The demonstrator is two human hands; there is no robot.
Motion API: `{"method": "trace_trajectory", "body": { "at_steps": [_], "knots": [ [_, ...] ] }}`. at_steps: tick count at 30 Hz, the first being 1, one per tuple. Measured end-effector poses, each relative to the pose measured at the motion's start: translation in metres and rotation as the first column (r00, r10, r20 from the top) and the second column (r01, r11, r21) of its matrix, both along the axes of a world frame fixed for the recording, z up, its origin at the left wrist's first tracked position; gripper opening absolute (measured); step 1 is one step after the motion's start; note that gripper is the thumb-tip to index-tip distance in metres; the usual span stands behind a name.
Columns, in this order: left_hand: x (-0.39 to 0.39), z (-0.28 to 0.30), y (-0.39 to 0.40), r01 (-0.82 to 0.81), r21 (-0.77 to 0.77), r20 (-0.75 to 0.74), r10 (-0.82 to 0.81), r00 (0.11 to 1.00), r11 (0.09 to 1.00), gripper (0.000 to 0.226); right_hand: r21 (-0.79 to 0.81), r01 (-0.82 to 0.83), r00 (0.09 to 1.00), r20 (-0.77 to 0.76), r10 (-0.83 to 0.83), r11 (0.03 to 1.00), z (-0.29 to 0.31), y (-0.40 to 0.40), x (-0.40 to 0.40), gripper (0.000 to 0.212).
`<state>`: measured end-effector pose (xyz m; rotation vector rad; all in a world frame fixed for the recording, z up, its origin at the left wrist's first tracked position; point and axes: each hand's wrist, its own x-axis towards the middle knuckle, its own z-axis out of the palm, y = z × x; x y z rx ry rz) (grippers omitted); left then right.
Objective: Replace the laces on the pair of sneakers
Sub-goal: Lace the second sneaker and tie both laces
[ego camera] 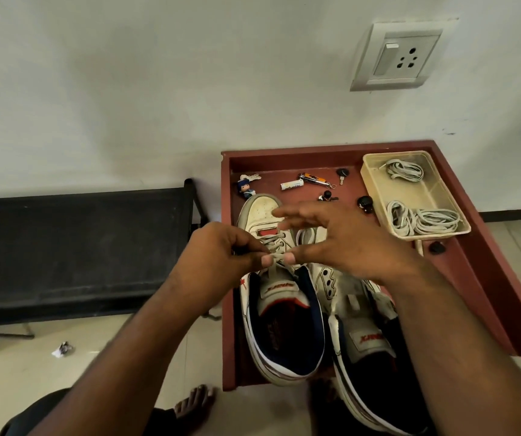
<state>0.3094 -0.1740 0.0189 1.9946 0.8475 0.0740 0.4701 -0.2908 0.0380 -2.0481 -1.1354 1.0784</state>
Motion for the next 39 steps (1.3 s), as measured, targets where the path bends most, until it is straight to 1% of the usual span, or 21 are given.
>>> {"method": "trace_trajectory", "body": {
  "at_steps": [1,3,5,6,9,11,13,15,17,21,25,29,32,34,37,39],
  "knots": [
    [0.0,-0.001,0.0,-0.019,-0.022,0.022,0.02,1.0,1.0,0.003,0.02,0.002,1.0,-0.031,-0.002,1.0,-0.004,0.004,-0.004,0.046],
    [0.0,-0.002,0.002,-0.081,-0.047,0.043,0.083,0.996,0.996,0.002,0.059,0.044,0.999,-0.013,-0.043,0.997,-0.008,0.008,-0.009,0.022],
    [-0.001,-0.004,0.004,-0.144,-0.045,-0.002,0.145,0.989,0.989,0.007,0.07,0.106,0.994,0.019,-0.107,0.992,-0.01,0.007,-0.008,0.013],
    [0.0,-0.005,0.004,-0.154,-0.038,-0.051,0.152,0.987,0.987,0.011,0.056,0.127,0.991,0.04,-0.129,0.99,-0.009,0.007,-0.007,0.012],
    [0.003,-0.01,0.002,-0.115,-0.046,-0.221,0.102,0.97,0.992,0.028,0.032,0.135,0.984,0.116,-0.138,0.99,-0.009,0.006,-0.01,0.013],
    [0.005,-0.013,0.003,-0.112,-0.072,-0.277,0.088,0.957,0.991,0.029,0.043,0.145,0.981,0.123,-0.149,0.989,-0.01,0.008,-0.017,0.012],
    [0.005,-0.013,0.006,-0.107,-0.102,-0.28,0.075,0.957,0.989,0.021,0.026,0.133,0.981,0.141,-0.135,0.991,-0.011,0.011,-0.026,0.01],
    [0.003,-0.012,0.007,-0.133,-0.164,-0.249,0.089,0.964,0.977,0.015,-0.03,0.115,0.976,0.189,-0.107,0.993,-0.016,0.013,-0.033,0.007],
    [0.002,-0.01,0.007,-0.172,-0.235,-0.231,0.117,0.966,0.957,0.014,-0.067,0.093,0.97,0.229,-0.075,0.993,-0.02,0.014,-0.04,0.006],
    [-0.002,-0.007,0.008,-0.223,-0.361,-0.215,0.152,0.965,0.905,0.014,-0.095,0.03,0.923,0.386,0.008,0.995,-0.026,0.017,-0.049,0.007],
    [-0.003,-0.006,0.01,-0.234,-0.405,-0.205,0.162,0.965,0.884,0.014,-0.08,0.016,0.907,0.42,0.02,0.997,-0.03,0.017,-0.049,0.007],
    [-0.002,-0.007,0.01,-0.221,-0.41,-0.2,0.149,0.968,0.885,0.014,-0.049,0.047,0.944,0.329,-0.029,0.998,-0.033,0.018,-0.048,0.007],
    [-0.003,-0.007,0.013,-0.198,-0.427,-0.201,0.121,0.972,0.882,0.014,-0.024,0.073,0.934,0.351,-0.06,0.997,-0.039,0.021,-0.051,0.008],
    [-0.006,-0.007,0.016,-0.138,-0.418,-0.199,0.058,0.978,0.898,0.014,0.001,0.089,0.931,0.355,-0.084,0.996,-0.043,0.022,-0.054,0.01],
    [-0.007,-0.008,0.015,-0.031,-0.312,-0.195,-0.032,0.98,0.95,0.011,0.006,0.084,0.94,0.33,-0.082,0.996,-0.044,0.022,-0.052,0.008],
    [-0.009,-0.01,0.017,-0.002,-0.205,-0.249,-0.05,0.967,0.979,0.009,-0.013,0.057,0.949,0.311,-0.05,0.998,-0.041,0.02,-0.048,0.008]
  ]
}}
